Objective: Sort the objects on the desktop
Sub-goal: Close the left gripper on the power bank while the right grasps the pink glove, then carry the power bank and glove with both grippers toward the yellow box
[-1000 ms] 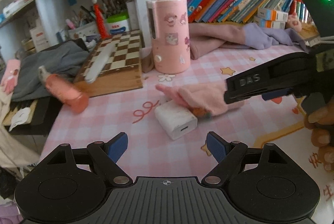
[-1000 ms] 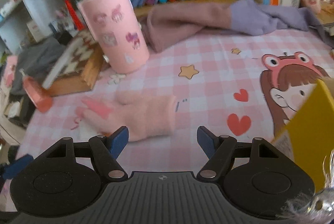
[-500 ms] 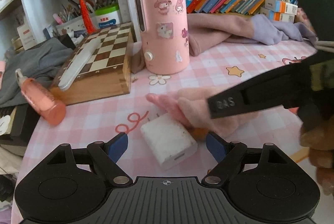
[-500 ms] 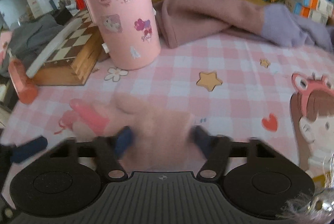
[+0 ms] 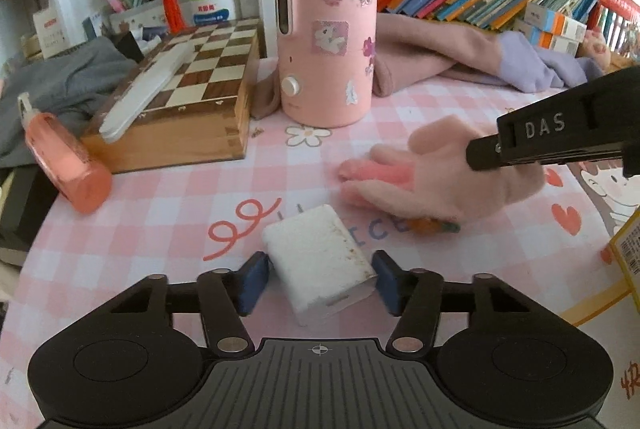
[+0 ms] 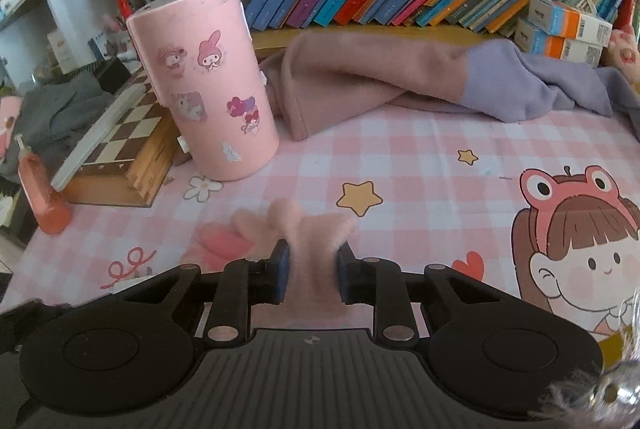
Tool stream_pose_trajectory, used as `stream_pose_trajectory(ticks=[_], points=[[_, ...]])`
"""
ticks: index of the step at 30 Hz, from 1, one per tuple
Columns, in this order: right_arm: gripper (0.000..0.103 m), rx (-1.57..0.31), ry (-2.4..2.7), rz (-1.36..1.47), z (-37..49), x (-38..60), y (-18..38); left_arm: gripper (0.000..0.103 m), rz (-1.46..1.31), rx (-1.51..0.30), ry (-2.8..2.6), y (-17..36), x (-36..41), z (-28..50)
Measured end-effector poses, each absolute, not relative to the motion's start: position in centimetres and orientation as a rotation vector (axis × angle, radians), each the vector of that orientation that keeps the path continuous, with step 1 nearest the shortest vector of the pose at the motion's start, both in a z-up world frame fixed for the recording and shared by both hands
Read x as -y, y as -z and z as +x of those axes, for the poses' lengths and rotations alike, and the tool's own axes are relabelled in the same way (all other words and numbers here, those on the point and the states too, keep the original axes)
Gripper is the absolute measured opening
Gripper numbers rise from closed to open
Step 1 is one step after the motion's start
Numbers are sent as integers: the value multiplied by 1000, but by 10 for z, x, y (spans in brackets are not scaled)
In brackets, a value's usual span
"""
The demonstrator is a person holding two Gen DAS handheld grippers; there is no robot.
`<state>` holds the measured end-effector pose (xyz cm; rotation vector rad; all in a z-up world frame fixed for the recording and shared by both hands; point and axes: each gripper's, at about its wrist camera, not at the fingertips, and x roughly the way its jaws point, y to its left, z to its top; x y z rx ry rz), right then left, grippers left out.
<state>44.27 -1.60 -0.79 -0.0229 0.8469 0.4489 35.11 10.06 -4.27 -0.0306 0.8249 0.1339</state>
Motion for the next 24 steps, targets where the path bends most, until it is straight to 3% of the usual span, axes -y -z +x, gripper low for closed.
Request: stream_pose_trajectory(ticks=[6, 24], points=[[21, -836, -456, 9, 434, 22, 0, 42, -63, -786, -137, 30, -102, 338], [21, -770, -492, 44, 368, 49, -35, 42, -207, -673, -134, -27, -118, 263]])
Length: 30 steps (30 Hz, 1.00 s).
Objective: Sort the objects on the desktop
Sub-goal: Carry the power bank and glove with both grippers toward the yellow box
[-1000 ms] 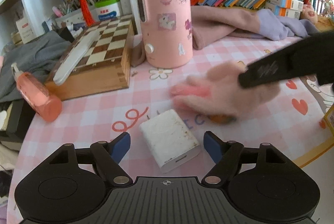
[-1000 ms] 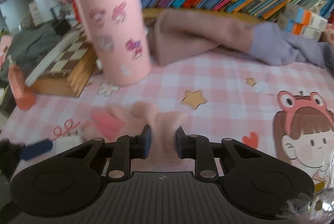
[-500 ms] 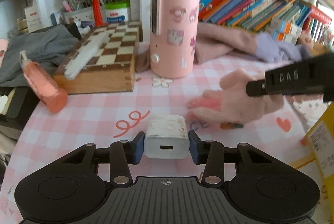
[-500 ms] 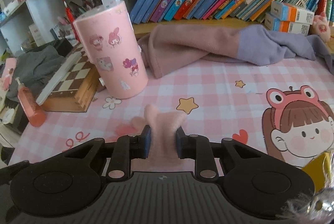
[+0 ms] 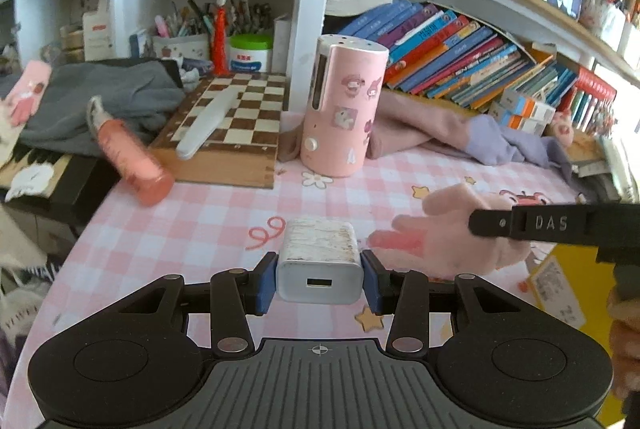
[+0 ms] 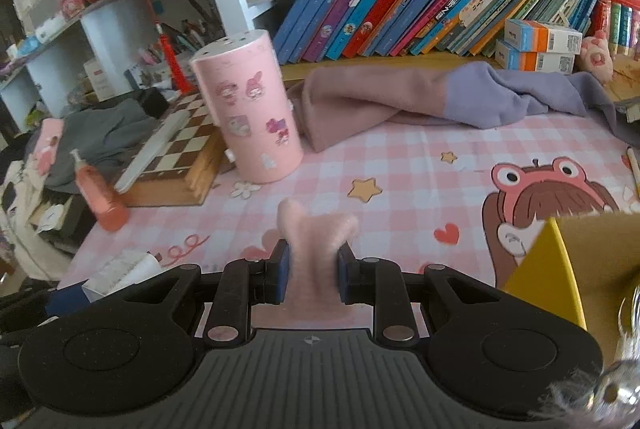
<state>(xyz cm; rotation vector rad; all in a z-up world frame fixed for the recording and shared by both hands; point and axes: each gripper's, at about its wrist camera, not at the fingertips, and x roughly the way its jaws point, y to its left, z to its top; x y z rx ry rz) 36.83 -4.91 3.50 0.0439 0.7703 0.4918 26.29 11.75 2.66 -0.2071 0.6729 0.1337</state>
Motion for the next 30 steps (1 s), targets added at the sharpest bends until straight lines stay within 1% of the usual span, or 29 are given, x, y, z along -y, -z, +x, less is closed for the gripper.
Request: stream_pose_trajectory(ticks=[10, 18, 30], points=[[21, -753, -550, 16, 320, 54, -47, 42, -292, -656, -129, -41, -128, 216], [21, -740, -562, 20, 285, 65, -59, 42, -362, -659, -104, -42, -134, 187], [21, -777, -531, 41, 226, 79, -54, 42, -436, -652, -36, -47, -136, 142]])
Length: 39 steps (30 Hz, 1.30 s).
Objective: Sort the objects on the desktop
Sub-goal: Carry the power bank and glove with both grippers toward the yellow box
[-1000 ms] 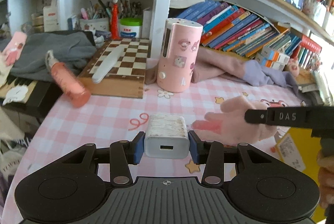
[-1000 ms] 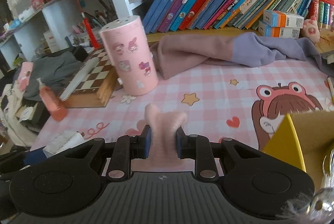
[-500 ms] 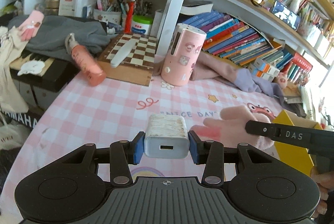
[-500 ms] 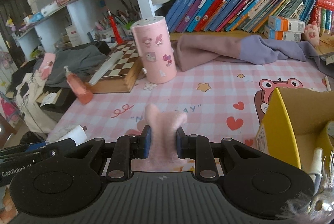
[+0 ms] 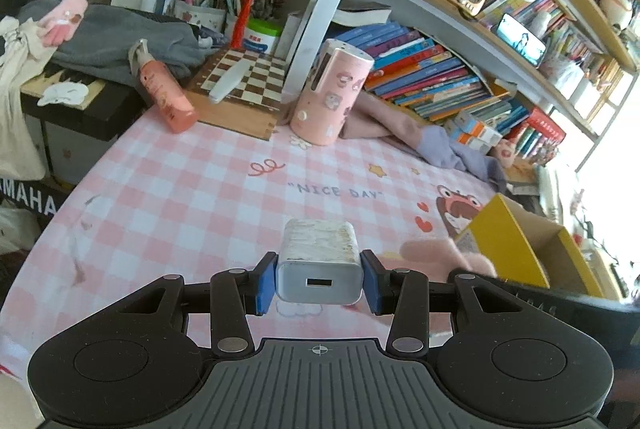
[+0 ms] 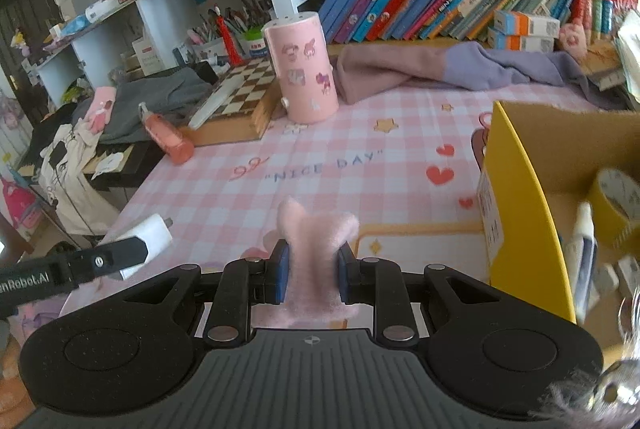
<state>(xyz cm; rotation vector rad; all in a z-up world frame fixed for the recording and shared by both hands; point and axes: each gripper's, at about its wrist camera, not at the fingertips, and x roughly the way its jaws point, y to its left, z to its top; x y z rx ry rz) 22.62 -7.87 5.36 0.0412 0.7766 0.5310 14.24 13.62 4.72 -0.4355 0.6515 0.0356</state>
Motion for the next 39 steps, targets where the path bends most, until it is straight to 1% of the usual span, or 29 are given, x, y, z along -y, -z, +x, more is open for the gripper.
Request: stream_pose_trajectory(ticks=[23, 30, 39], points=[[21, -788, -449, 66, 103, 99, -47, 42, -432, -686, 131, -49, -125, 61], [21, -823, -406, 106, 81, 111, -40, 42, -449, -727, 214, -46, -119, 53], [21, -829, -305, 147, 61, 137, -40, 42, -430, -776, 323, -42, -95, 63]])
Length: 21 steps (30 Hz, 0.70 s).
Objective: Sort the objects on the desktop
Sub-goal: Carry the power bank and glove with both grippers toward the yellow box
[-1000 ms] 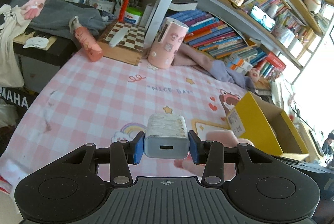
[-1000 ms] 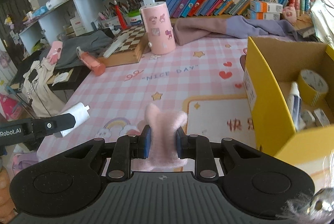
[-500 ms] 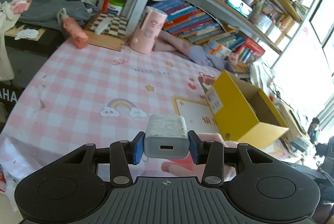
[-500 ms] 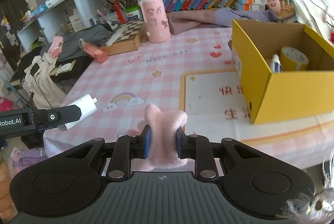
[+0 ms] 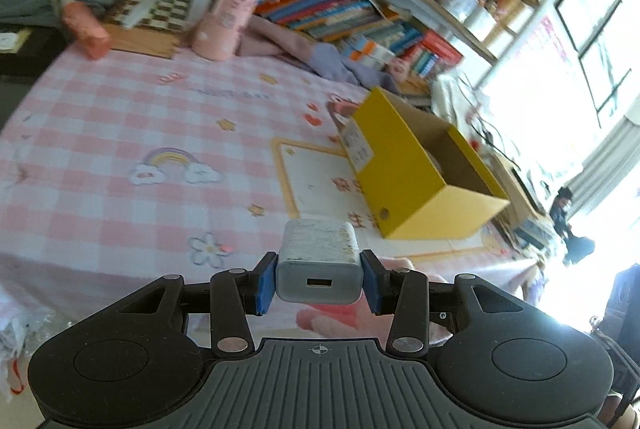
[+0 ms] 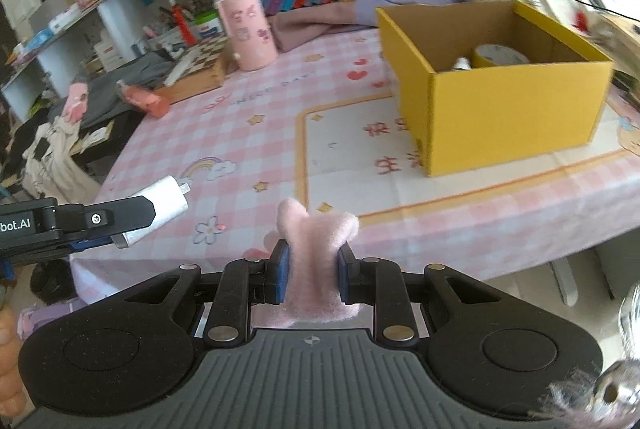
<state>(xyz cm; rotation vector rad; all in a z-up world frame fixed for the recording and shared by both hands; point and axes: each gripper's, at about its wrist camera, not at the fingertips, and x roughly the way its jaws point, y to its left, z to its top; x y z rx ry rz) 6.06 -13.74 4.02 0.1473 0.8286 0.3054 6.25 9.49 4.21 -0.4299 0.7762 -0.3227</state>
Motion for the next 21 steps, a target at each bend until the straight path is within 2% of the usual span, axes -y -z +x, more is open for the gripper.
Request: stream_pose_trajectory(ticks=[21], points=[[21, -828, -80, 214, 27, 195, -40, 42, -346, -848, 560, -36, -30, 80]])
